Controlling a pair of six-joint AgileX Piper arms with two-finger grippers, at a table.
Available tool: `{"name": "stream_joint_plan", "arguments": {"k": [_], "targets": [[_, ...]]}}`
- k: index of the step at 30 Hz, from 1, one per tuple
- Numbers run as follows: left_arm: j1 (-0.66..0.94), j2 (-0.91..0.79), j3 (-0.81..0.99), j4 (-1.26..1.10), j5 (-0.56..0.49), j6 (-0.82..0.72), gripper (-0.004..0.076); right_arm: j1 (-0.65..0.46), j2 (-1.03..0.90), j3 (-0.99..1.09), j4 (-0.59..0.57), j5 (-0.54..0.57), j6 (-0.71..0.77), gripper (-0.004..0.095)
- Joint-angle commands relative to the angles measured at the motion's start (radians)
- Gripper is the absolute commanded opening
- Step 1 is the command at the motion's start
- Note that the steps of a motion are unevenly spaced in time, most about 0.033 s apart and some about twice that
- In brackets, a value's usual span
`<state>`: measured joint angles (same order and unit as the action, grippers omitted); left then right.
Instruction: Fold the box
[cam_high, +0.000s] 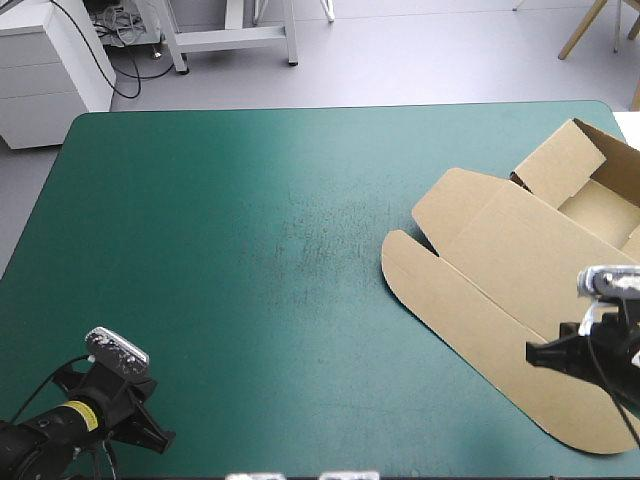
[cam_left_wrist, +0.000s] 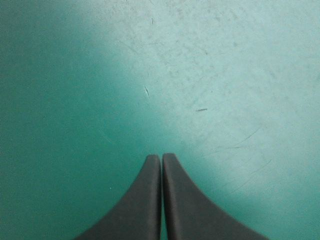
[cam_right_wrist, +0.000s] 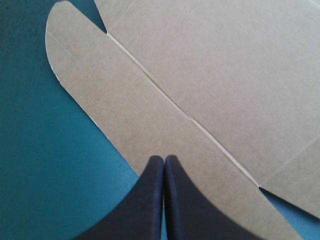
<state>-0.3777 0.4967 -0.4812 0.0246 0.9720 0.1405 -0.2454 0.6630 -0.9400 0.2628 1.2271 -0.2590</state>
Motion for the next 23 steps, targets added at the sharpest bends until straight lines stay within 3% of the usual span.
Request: {"name": "stream_joint_plan", "arguments": {"k": [1, 13, 23], "targets": [[-0.006, 0.004, -0.022, -0.005, -0.047, -0.012, -0.001, 0.004, -0.106, 0.084, 0.014, -0.061, -0.038, -0.0018], [-0.006, 0.004, -0.022, -0.005, -0.052, -0.005, -0.001, 0.004, -0.36, 0.233, 0.019, -0.075, -0.078, -0.0019], [-0.006, 0.004, -0.022, -0.005, -0.052, -0.006, -0.001, 0.004, -0.418, 0.301, 0.019, -0.065, -0.067, -0.0019]]}}
